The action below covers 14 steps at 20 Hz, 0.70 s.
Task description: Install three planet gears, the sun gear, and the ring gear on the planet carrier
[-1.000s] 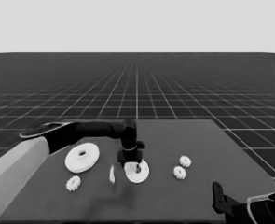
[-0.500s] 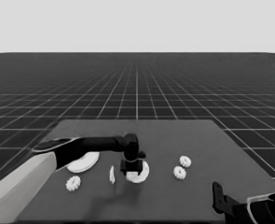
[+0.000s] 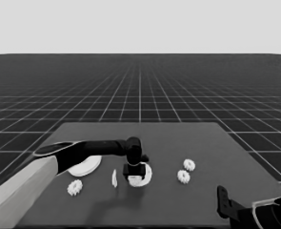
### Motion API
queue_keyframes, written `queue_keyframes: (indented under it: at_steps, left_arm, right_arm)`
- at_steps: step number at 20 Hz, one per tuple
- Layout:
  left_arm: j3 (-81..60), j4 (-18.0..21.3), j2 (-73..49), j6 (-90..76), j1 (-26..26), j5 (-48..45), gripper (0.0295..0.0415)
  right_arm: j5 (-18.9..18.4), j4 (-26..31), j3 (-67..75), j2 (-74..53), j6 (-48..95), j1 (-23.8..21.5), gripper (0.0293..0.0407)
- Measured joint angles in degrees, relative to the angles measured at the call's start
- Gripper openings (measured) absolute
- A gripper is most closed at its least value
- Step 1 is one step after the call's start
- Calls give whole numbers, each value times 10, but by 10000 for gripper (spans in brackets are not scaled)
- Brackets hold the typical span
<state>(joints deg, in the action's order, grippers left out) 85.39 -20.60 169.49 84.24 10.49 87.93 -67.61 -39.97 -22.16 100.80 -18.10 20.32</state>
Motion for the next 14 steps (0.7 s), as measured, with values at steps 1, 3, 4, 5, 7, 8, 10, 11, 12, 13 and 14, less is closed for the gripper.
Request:
queue_keyframes:
  at_steps: [1,3,4,5,7,8,10,11,12,13,14]
  left_arm:
    - [0,0,0,0,0,0,385]
    - [0,0,0,0,0,0,385]
    - [0,0,0,0,0,0,385]
    - [-30,36,-7,21,-34,12,385]
    - [-50,75,-10,36,-77,18,385]
    - [-53,84,-10,38,-86,18,385]
    - [-55,92,-11,40,-94,18,385]
    - [-55,94,-11,40,-96,18,385]
    - [-56,95,-11,40,-97,18,385]
    - [-56,96,-11,41,-97,18,385]
    - [-56,96,-11,41,-97,18,385]
  right_arm:
    - [0,0,0,0,0,0,385]
    - [0,0,0,0,0,0,385]
    - [0,0,0,0,0,0,385]
    - [0,0,0,0,0,0,385]
    - [0,0,0,0,0,0,385]
    - [0,0,0,0,0,0,385]
    - [0,0,0,0,0,0,385]
    - [0,0,0,0,0,0,385]
    - [0,0,0,0,0,0,385]
    - [0,0,0,0,0,0,385]
    - [0,0,0,0,0,0,385]
